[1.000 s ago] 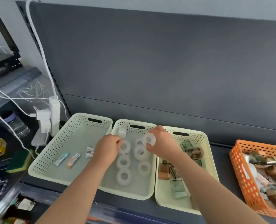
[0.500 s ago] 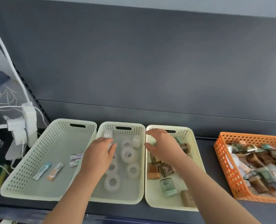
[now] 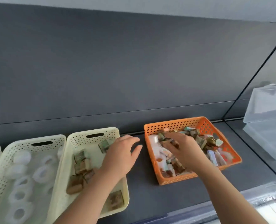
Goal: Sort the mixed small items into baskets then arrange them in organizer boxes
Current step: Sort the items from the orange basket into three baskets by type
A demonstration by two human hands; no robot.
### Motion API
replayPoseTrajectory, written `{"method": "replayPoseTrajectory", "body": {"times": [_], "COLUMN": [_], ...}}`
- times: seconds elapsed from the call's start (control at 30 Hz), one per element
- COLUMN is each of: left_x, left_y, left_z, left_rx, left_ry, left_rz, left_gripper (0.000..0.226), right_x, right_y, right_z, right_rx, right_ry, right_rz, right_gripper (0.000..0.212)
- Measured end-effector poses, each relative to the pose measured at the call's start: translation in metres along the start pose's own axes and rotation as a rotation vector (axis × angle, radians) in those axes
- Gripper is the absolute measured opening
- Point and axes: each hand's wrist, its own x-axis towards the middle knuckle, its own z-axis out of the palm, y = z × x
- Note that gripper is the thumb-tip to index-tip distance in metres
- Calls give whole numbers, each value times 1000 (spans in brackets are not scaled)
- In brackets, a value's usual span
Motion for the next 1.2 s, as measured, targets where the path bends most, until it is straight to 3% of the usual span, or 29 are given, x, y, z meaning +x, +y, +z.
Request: {"method": "replayPoseTrajectory", "body": {"times": [0.13, 0.4, 0.53, 0.7, 0.87, 1.03, 1.2], "left_x": [42, 114, 127, 126, 102, 56, 5], "left_y": [42, 73, 78, 78, 85, 84, 52], "left_z": [54, 141, 155, 156, 140, 95, 45], "left_rx": [-29, 204, 356, 310, 28, -252, -339], "left_ry": [-148, -309, -302, -275, -137, 149, 384], "left_rz": [35, 34, 84, 45, -87, -250, -436], "left_gripper": [36, 49, 46, 45, 44, 40, 46], "right_x": [5, 47, 57, 59, 62, 63, 61], "right_y": [66, 147, 166, 177, 171, 131, 69], "right_z": [-34, -56, -56, -46, -49, -53, -24], "right_rx": [-53, -157, -143, -155, -57, 187, 378], "right_ry": [-58, -192, -222, -297, -236, -120, -164], "right_rz": [43, 16, -11, -70, -45, -97, -196], "right_gripper": [19, 41, 38, 25, 29, 34, 28]}}
